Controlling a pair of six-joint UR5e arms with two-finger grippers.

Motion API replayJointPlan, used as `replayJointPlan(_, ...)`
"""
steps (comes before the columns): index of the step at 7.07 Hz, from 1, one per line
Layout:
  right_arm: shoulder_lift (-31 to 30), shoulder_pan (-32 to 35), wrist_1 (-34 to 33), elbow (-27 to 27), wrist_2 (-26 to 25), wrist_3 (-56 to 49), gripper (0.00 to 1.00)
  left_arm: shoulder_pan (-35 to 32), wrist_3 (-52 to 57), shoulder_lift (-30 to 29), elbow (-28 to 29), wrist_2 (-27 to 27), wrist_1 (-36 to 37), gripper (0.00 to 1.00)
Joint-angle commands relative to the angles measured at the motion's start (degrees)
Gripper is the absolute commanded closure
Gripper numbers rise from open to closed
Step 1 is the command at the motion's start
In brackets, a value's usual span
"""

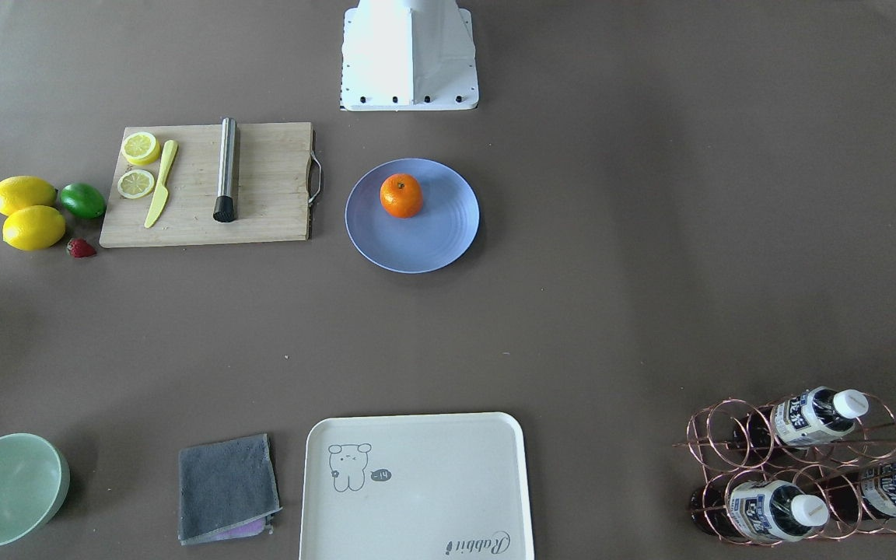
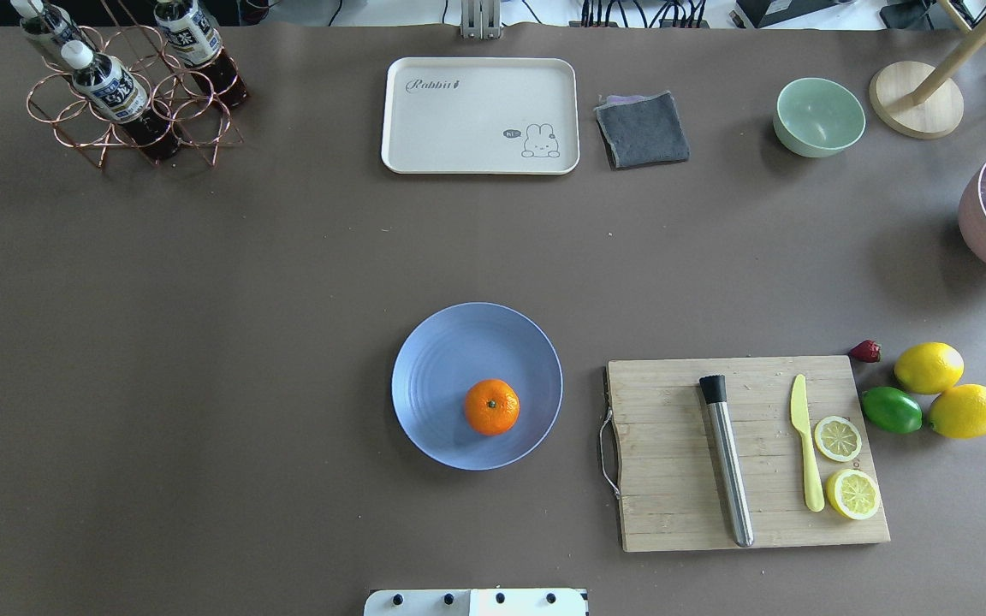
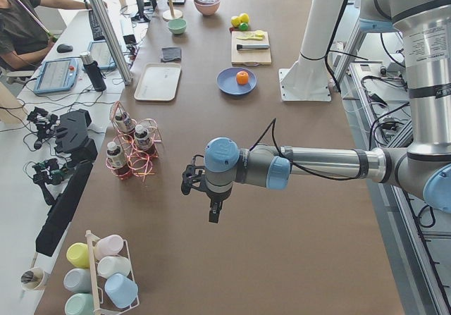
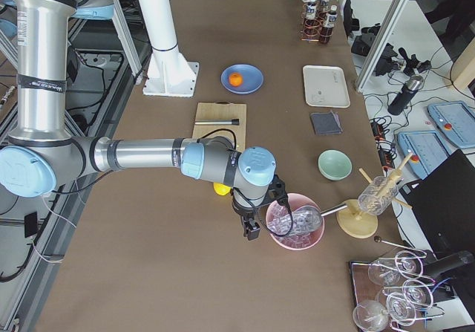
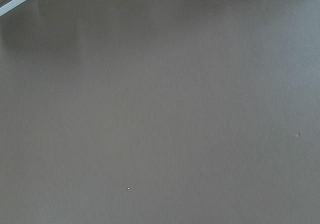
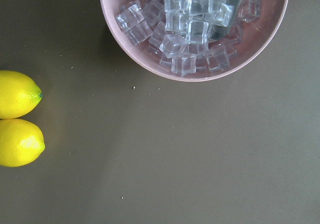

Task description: Pick orange to plate

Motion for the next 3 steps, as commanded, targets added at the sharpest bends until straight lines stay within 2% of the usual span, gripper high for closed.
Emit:
replayJointPlan(1,0.0,0.0,0.0,0.0,0.0,0.0,0.00,0.0,-0.1,-0.2,0.0,2.0,0.0,0.03)
replayJointPlan(3,0.0,0.0,0.0,0.0,0.1,0.0,0.00,0.0,-0.1,-0.2,-0.3,1.9,-0.1,0.03)
